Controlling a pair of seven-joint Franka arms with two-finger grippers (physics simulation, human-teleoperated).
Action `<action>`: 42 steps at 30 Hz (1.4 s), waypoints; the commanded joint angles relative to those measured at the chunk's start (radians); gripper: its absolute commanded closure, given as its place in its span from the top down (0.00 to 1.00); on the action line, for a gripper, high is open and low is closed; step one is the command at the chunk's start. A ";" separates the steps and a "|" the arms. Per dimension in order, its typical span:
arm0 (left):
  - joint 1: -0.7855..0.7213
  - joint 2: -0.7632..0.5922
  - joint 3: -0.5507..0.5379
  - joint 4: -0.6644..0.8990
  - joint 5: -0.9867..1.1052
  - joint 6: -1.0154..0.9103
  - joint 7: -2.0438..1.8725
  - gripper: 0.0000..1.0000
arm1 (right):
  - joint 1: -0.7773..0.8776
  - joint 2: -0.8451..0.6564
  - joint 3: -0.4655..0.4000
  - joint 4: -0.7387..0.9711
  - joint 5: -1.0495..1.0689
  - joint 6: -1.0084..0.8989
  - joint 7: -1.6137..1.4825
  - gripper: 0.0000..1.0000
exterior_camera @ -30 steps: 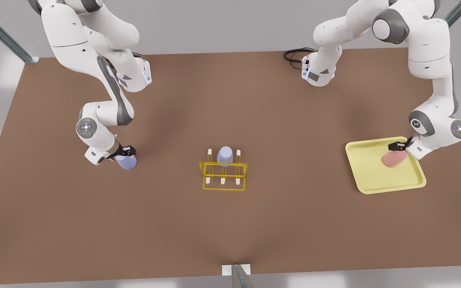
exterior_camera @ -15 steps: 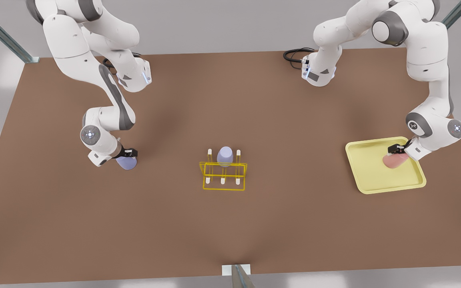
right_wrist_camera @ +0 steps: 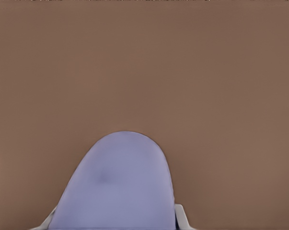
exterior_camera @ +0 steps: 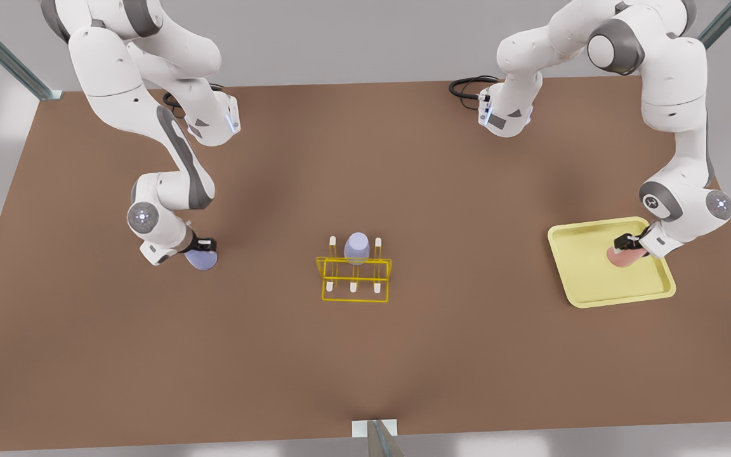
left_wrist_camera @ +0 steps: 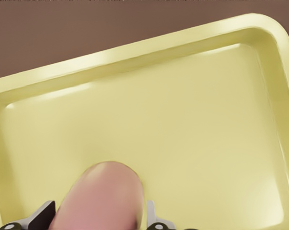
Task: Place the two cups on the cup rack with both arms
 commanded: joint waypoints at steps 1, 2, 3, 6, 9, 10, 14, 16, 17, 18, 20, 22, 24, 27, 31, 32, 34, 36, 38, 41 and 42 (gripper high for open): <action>0.000 0.000 0.000 0.002 -0.001 0.020 0.018 0.92 | 0.000 -0.002 -0.002 0.001 -0.031 -0.018 0.044 0.77; 0.000 0.000 0.000 0.002 0.000 0.026 0.018 0.92 | -0.008 -0.002 -0.002 0.001 -0.033 -0.020 0.041 0.77; 0.003 0.001 0.000 0.001 0.000 0.024 0.018 0.92 | -0.009 -0.002 -0.002 0.009 -0.033 -0.027 0.040 0.77; 0.003 0.003 0.002 -0.001 0.000 0.020 0.018 0.92 | -0.009 -0.005 0.000 0.018 -0.033 -0.043 0.040 0.77; 0.001 0.006 0.002 -0.001 0.000 0.018 0.018 0.92 | -0.008 -0.006 0.000 0.026 -0.033 -0.054 0.029 0.79; 0.001 0.007 0.002 -0.001 0.000 0.018 0.005 0.92 | -0.008 -0.006 -0.002 0.031 -0.033 -0.055 0.026 0.80; 0.003 0.016 0.002 -0.002 0.002 0.018 0.005 0.92 | -0.006 -0.006 0.000 0.073 -0.033 -0.110 0.026 0.81; 0.003 0.018 0.002 -0.002 0.002 0.018 0.005 0.89 | -0.005 -0.006 0.003 0.100 -0.033 -0.136 0.024 0.81; 0.001 0.018 0.002 -0.002 0.002 0.018 0.005 0.85 | 0.000 -0.006 0.004 0.112 -0.033 -0.141 0.026 0.81; 0.001 0.018 0.002 -0.002 0.002 0.018 0.005 0.85 | 0.003 -0.006 0.006 0.121 -0.033 -0.142 0.029 0.81; 0.001 0.013 0.002 -0.001 0.002 0.017 0.005 0.85 | 0.018 -0.006 0.009 0.150 -0.031 -0.147 0.030 0.81; 0.000 0.001 0.002 -0.001 0.002 0.014 0.007 0.85 | 0.047 0.000 0.009 0.185 -0.026 -0.147 0.030 0.81; -0.002 -0.013 0.002 0.001 0.002 -0.011 0.004 0.85 | 0.083 0.003 0.009 0.218 -0.026 -0.146 0.030 0.81; -0.014 -0.039 0.003 0.004 0.011 -0.068 -0.001 0.85 | 0.152 0.021 0.017 0.293 -0.025 -0.146 0.032 0.81; -0.178 -0.174 0.022 0.008 0.045 -0.266 -0.188 0.85 | 0.233 0.061 0.017 0.403 -0.025 -0.146 0.037 0.81; -0.219 -0.186 0.017 0.033 0.095 -0.304 -0.288 0.85 | 0.258 0.083 0.017 0.445 -0.025 -0.146 0.041 0.81; -0.318 -0.174 0.020 0.091 0.100 -0.371 -0.397 0.85 | 0.296 0.109 0.017 0.511 0.015 -0.146 0.035 0.81; -0.365 -0.158 -0.009 0.145 0.103 -0.408 -0.527 0.85 | 0.327 0.146 0.017 0.578 0.017 -0.146 0.041 0.81; -0.462 -0.120 -0.011 0.237 0.109 -0.476 -0.666 0.85 | 0.356 0.172 0.017 0.630 0.033 -0.146 0.041 0.81; -0.574 -0.011 -0.049 0.424 0.099 -0.545 -0.895 0.84 | 0.391 0.201 0.017 0.690 0.095 -0.146 0.038 0.81; -0.574 0.039 -0.073 0.497 0.088 -0.551 -0.952 0.84 | 0.399 0.201 0.017 0.692 0.101 -0.146 0.038 0.81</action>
